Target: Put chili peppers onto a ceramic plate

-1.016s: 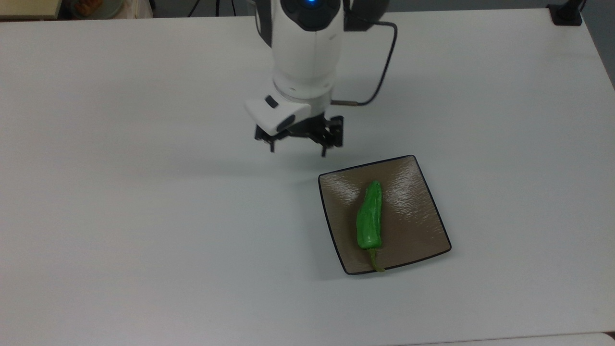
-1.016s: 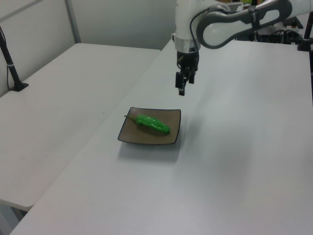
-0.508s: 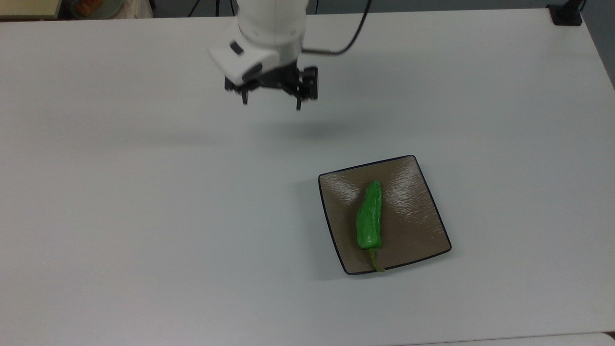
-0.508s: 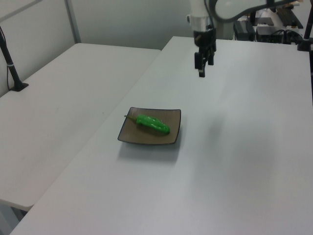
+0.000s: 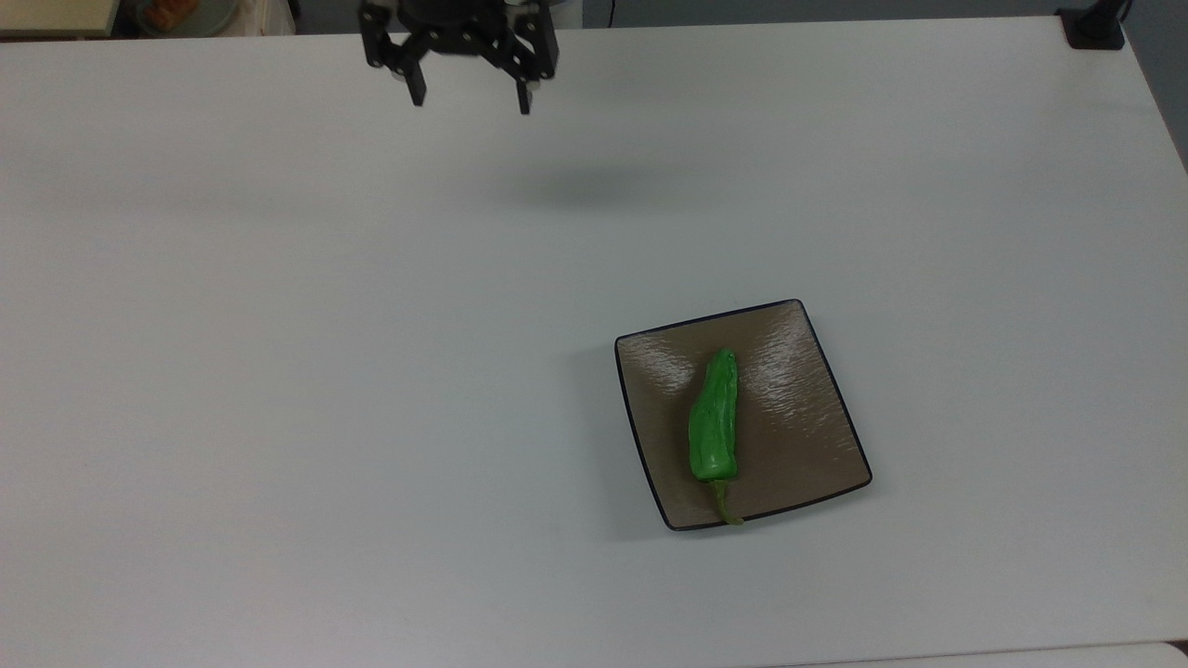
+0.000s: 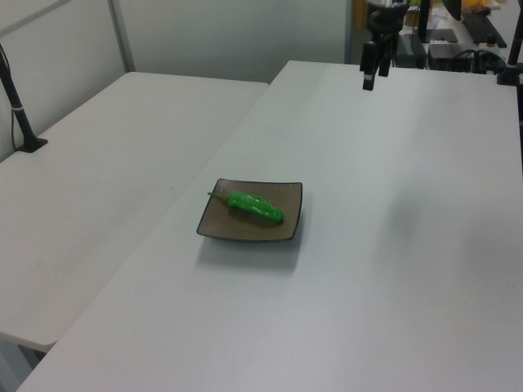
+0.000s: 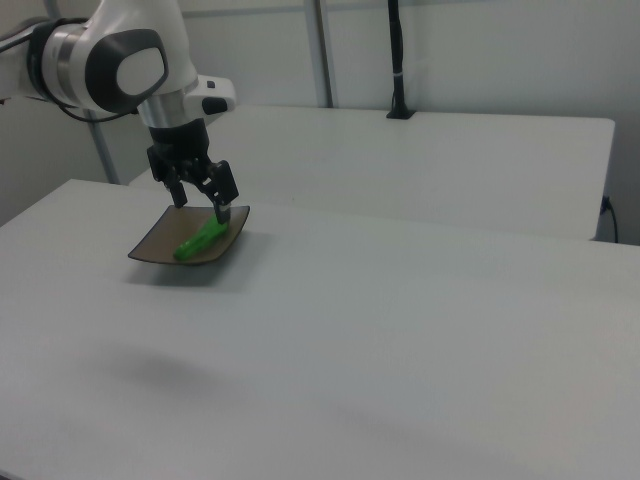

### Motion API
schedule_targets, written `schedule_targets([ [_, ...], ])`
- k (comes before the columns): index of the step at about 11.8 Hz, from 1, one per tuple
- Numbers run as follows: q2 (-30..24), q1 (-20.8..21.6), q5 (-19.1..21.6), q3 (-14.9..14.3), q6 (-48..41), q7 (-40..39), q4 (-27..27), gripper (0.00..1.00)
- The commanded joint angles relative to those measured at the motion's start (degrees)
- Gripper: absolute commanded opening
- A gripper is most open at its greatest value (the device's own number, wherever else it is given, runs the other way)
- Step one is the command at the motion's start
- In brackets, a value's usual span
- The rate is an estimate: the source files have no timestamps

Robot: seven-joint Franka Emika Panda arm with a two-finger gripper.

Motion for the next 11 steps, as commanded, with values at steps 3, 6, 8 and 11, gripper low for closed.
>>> schedule_targets([
  [3,-3.6,0.7,0.6,-1.8,1.6,-2.0,-3.7,1.0],
  [6,-3.4,0.9,-3.6,-1.6,-3.4,-5.9,-2.8,1.0],
  [8,-3.2,1.0,-4.2,-1.5,-3.8,-5.8,-2.8,1.0],
  [11,-2.8,1.9,-5.5,-1.3,-4.1,-5.8,-2.7,1.0],
])
